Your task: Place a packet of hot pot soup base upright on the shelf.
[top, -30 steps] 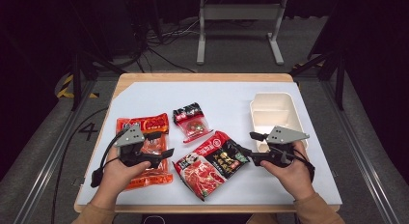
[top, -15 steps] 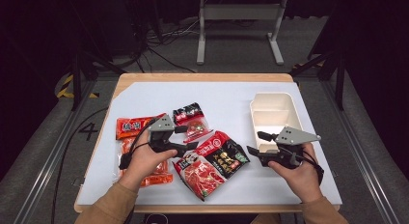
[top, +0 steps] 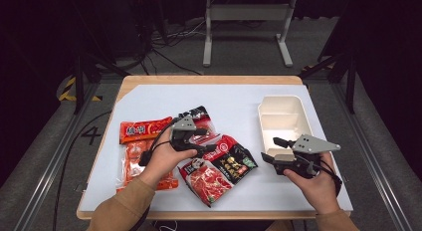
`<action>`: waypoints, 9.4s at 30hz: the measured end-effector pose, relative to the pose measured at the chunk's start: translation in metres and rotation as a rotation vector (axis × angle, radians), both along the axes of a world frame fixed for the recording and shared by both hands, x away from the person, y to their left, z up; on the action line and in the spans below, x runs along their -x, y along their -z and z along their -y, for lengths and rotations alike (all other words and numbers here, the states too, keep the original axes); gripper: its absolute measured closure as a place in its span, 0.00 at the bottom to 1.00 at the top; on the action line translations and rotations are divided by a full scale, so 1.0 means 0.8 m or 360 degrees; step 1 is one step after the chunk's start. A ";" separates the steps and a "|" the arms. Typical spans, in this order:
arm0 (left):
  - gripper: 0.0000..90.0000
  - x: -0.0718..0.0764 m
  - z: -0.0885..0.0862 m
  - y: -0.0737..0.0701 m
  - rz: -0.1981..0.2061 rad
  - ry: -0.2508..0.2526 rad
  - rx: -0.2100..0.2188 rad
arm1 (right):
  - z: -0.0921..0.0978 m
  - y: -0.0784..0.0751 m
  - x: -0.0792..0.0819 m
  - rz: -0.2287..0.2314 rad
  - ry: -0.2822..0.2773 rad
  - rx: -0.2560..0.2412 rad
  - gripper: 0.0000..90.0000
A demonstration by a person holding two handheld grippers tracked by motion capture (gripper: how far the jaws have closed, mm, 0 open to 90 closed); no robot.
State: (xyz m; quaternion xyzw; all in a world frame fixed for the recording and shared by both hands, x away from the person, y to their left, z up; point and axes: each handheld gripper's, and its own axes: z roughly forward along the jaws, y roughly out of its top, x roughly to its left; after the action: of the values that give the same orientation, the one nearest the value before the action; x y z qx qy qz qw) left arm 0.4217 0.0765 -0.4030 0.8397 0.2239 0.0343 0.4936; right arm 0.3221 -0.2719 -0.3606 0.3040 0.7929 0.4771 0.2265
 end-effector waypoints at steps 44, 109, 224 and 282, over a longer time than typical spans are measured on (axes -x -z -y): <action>0.93 -0.038 0.039 0.038 -0.0491 0.0003 -0.0298 | -0.004 -0.006 0.001 -0.0107 0.0116 -0.0014 0.44; 1.00 0.080 -0.018 -0.114 0.0472 -0.0216 0.0348 | -0.023 -0.031 0.009 0.0016 -0.0019 -0.0199 0.42; 0.39 0.069 -0.098 -0.027 0.0049 -0.0448 0.0004 | 0.039 -0.165 -0.154 0.0045 -0.0044 -0.0209 0.91; 0.34 0.096 -0.109 -0.014 0.0003 -0.0516 -0.0044 | 0.128 -0.117 -0.240 0.0134 -0.0177 -0.0174 0.91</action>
State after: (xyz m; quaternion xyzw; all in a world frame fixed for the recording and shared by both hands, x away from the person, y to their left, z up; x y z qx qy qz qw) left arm 0.3445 0.1638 -0.3919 0.7992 0.3556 0.1173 0.4702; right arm 0.5143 -0.3740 -0.2671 0.2512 0.7711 0.5438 0.2158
